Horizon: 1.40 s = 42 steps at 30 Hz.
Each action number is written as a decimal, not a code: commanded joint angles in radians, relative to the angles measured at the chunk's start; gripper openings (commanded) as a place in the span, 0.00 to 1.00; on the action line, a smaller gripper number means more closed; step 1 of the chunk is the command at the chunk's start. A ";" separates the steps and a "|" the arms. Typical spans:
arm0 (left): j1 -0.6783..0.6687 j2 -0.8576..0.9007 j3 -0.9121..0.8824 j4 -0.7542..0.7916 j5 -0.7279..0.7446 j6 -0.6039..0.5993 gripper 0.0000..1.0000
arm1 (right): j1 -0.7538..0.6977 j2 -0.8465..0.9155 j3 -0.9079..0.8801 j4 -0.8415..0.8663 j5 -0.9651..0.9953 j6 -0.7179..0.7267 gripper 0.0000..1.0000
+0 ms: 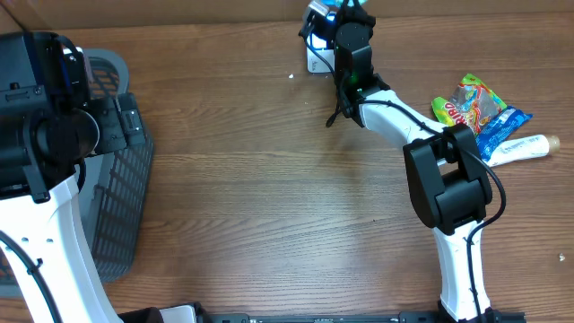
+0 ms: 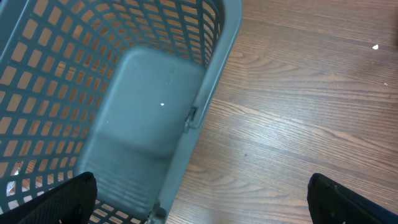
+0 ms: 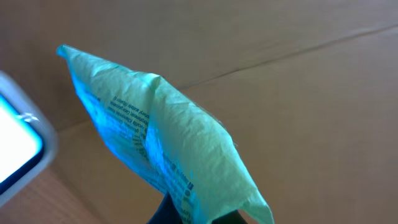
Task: Scan the item barcode
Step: 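Lift the mint pouch and hold it in front of the scanner, then carry the mint pouch right and release it onto the pile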
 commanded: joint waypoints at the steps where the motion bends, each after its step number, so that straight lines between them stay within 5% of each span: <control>1: 0.004 0.004 0.018 0.001 -0.006 0.011 1.00 | -0.009 -0.010 0.018 -0.034 0.003 0.016 0.04; 35: 0.004 0.004 0.018 0.001 -0.006 0.011 1.00 | 0.014 -0.016 0.017 -0.059 0.063 0.015 0.04; 42: 0.004 0.004 0.018 0.001 -0.006 0.011 1.00 | 0.066 -0.172 0.017 -0.265 0.063 0.179 0.04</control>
